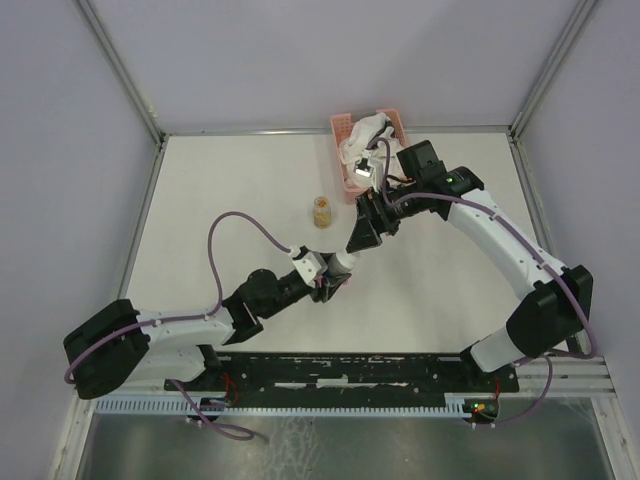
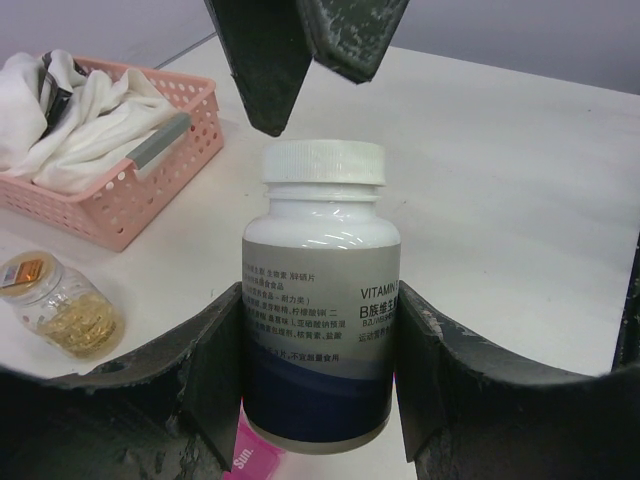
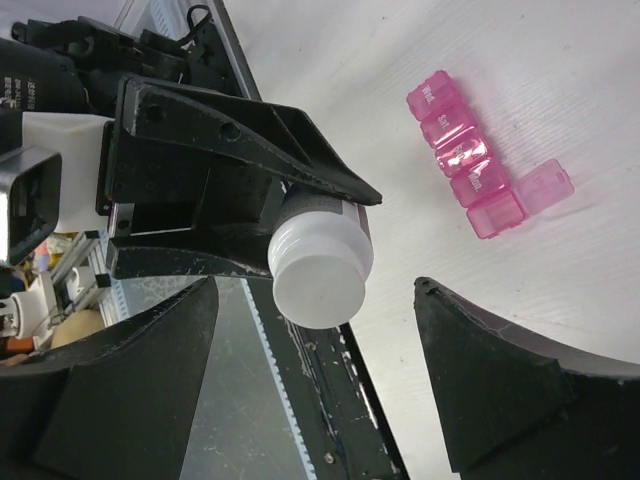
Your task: Sort the pills into containers
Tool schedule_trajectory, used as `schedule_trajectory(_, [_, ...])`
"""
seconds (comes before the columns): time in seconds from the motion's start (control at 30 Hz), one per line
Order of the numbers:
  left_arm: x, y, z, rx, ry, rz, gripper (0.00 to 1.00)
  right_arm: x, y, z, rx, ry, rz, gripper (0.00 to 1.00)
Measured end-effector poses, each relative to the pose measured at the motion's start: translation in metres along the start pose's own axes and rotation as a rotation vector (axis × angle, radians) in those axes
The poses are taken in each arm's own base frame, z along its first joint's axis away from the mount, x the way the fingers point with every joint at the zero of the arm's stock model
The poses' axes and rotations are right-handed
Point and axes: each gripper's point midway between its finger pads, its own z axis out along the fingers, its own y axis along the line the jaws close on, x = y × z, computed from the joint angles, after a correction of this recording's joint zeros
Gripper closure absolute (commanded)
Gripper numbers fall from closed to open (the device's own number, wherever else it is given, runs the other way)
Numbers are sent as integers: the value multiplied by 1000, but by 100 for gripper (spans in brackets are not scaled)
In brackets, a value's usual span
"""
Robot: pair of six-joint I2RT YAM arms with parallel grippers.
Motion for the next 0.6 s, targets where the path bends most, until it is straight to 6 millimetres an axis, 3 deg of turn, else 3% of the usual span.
schedule_trajectory(0.17, [1,2,1,-7,0,13,97,8,-4,10,-11,28,53,17])
schedule_trajectory(0.4, [-1,2,1,-9,-7,14,97,15,-5,20,-24,64,78,30])
schedule_trajectory(0.47, [-1,2,1,-11,-7,14,97,16,-4,20,-26,68,78,35])
schedule_trajectory(0.6, [-1,3,1,-13,-6,14,97,17,-4,21,-28,72,70,56])
